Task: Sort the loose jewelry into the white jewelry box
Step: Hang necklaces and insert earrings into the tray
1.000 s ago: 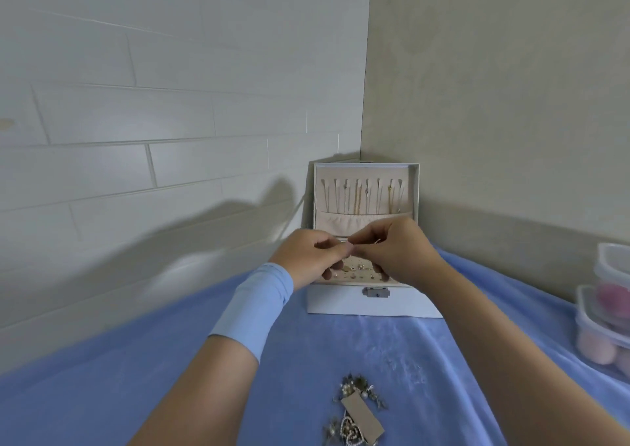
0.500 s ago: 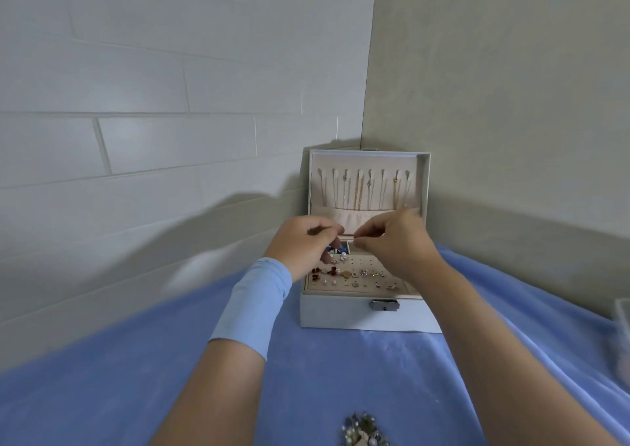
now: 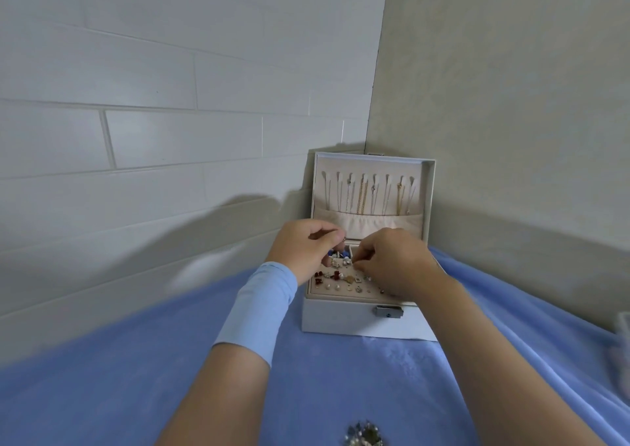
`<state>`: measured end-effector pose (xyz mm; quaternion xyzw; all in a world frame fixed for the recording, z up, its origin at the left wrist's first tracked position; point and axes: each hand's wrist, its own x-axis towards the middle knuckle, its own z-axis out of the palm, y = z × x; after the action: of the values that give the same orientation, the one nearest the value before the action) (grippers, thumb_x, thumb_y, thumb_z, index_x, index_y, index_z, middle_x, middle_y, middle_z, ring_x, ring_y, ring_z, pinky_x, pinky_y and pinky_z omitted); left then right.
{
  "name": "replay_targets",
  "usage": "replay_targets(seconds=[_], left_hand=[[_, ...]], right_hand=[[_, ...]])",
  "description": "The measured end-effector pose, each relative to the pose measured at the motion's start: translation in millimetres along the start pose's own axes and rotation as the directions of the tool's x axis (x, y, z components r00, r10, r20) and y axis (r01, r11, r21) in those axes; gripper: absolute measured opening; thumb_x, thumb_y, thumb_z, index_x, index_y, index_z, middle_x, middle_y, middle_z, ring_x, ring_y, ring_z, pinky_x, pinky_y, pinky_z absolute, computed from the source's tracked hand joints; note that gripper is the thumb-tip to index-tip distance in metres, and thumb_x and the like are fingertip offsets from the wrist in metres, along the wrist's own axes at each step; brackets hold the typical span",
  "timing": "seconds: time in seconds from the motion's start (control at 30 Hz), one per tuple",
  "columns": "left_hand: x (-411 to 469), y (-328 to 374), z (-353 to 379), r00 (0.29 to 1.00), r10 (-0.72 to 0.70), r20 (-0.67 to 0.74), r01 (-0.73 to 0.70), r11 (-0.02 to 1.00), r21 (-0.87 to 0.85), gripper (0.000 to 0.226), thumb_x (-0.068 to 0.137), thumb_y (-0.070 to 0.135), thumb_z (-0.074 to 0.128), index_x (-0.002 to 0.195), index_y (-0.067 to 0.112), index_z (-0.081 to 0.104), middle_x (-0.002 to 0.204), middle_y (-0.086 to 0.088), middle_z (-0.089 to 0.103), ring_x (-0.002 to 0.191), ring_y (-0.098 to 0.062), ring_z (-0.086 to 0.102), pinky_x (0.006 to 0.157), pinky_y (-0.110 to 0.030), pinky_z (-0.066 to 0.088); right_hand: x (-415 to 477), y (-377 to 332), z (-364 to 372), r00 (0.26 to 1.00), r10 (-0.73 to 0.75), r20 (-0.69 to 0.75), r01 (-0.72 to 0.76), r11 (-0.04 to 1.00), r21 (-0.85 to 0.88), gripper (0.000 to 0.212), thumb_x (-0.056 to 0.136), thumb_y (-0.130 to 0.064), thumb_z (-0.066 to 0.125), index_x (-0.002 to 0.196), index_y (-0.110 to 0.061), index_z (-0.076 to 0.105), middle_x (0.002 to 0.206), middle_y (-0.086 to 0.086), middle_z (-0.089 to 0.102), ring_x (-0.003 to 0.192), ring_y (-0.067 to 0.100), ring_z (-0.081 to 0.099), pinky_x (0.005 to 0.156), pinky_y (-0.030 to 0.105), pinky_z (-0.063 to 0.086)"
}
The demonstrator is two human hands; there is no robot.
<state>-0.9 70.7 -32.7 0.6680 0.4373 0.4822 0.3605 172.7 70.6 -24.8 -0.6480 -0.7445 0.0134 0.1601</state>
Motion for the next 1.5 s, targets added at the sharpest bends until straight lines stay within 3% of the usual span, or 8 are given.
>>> replay_targets(seconds=[0.2, 0.33, 0.6, 0.7, 0.83, 0.97, 1.17, 1.5], left_hand=[[-0.1, 0.4, 8.5, 0.999, -0.043, -0.018, 0.043, 0.998, -0.035, 0.015, 0.092, 0.013, 0.061, 0.099, 0.018, 0.073, 0.085, 0.004, 0.076, 0.053, -0.009, 0.058, 0.060, -0.020, 0.051], [0.5, 4.5, 16.8, 0.998, -0.030, -0.056, 0.028, 0.999, -0.033, 0.011, 0.090, 0.013, 0.064, 0.090, 0.016, 0.074, 0.067, 0.007, 0.071, 0.049, -0.008, 0.056, 0.054, -0.016, 0.048], [-0.6, 7.9, 22.2, 0.993, 0.005, -0.117, -0.012, 0.998, -0.063, 0.012, 0.090, 0.017, 0.066, 0.089, 0.017, 0.078, 0.069, 0.002, 0.071, 0.049, -0.005, 0.056, 0.046, -0.012, 0.041], [-0.9, 7.9, 22.3, 0.996, 0.036, -0.078, -0.035, 0.999, 0.016, 0.017, 0.092, 0.019, 0.064, 0.098, 0.021, 0.079, 0.075, 0.010, 0.072, 0.062, -0.001, 0.062, 0.056, -0.006, 0.043], [-1.5, 6.6, 23.0, 0.999, 0.040, -0.010, -0.039, 0.995, 0.088, 0.024, 0.096, 0.017, 0.058, 0.111, 0.025, 0.075, 0.097, -0.004, 0.076, 0.079, -0.016, 0.064, 0.058, -0.004, 0.043], [2.6, -1.3, 25.5, 0.998, 0.037, 0.048, -0.049, 0.962, 0.268, 0.028, 0.096, 0.025, 0.054, 0.118, 0.031, 0.072, 0.092, 0.012, 0.070, 0.081, -0.009, 0.063, 0.080, -0.027, 0.055], [2.3, -10.6, 25.4, 0.981, -0.004, 0.193, -0.142, 0.661, 0.737, 0.033, 0.100, 0.037, 0.045, 0.127, 0.034, 0.064, 0.131, 0.008, 0.061, 0.129, -0.017, 0.044, 0.107, -0.034, 0.033], [7.1, -15.8, 27.1, 0.973, 0.002, 0.232, -0.182, 0.629, 0.756, 0.033, 0.099, 0.042, 0.044, 0.123, 0.032, 0.066, 0.130, 0.011, 0.061, 0.128, -0.016, 0.044, 0.106, -0.035, 0.031]], right_hand=[[1.3, 11.4, -1.2, 0.999, 0.010, -0.048, 0.003, 0.964, 0.266, 0.012, 0.094, -0.024, 0.067, 0.100, -0.033, 0.072, 0.097, -0.012, 0.071, 0.088, 0.008, 0.064, 0.081, 0.028, 0.055], [-5.2, 9.8, -15.9, 0.994, -0.049, -0.103, 0.101, 0.793, 0.601, 0.015, 0.086, -0.024, 0.078, 0.100, -0.024, 0.072, 0.089, -0.005, 0.075, 0.059, 0.006, 0.060, 0.063, 0.025, 0.056], [-9.4, 15.0, -18.2, 0.992, -0.044, -0.120, 0.120, 0.641, 0.758, 0.016, 0.081, -0.016, 0.083, 0.096, -0.016, 0.082, 0.086, 0.004, 0.078, 0.056, 0.016, 0.054, 0.064, 0.033, 0.050], [-8.7, 16.4, -14.0, 0.988, 0.025, -0.150, 0.098, 0.652, 0.752, 0.018, 0.075, -0.017, 0.088, 0.090, -0.012, 0.081, 0.078, 0.004, 0.077, 0.049, 0.014, 0.051, 0.059, 0.033, 0.048], [-5.5, 19.0, -8.9, 0.976, 0.118, -0.184, 0.051, 0.695, 0.717, 0.016, 0.074, -0.022, 0.089, 0.080, -0.012, 0.078, 0.064, -0.004, 0.072, 0.042, 0.013, 0.051, 0.049, 0.027, 0.047], [0.8, 25.8, 1.4, 0.967, 0.155, -0.202, -0.016, 0.828, 0.560, 0.012, 0.077, -0.029, 0.088, 0.076, -0.022, 0.077, 0.065, -0.009, 0.071, 0.052, 0.006, 0.060, 0.055, 0.026, 0.054], [6.8, 27.5, 11.6, 0.986, 0.141, -0.088, -0.120, 0.971, 0.205, 0.010, 0.085, -0.033, 0.076, 0.075, -0.035, 0.075, 0.077, -0.015, 0.070, 0.076, 0.007, 0.065, 0.073, 0.030, 0.056], [4.2, 19.3, 11.4, 0.985, 0.091, -0.148, -0.080, 0.994, 0.075, 0.007, 0.088, -0.035, 0.068, 0.088, -0.033, 0.075, 0.087, -0.015, 0.071, 0.082, 0.006, 0.064, 0.070, 0.027, 0.053]])
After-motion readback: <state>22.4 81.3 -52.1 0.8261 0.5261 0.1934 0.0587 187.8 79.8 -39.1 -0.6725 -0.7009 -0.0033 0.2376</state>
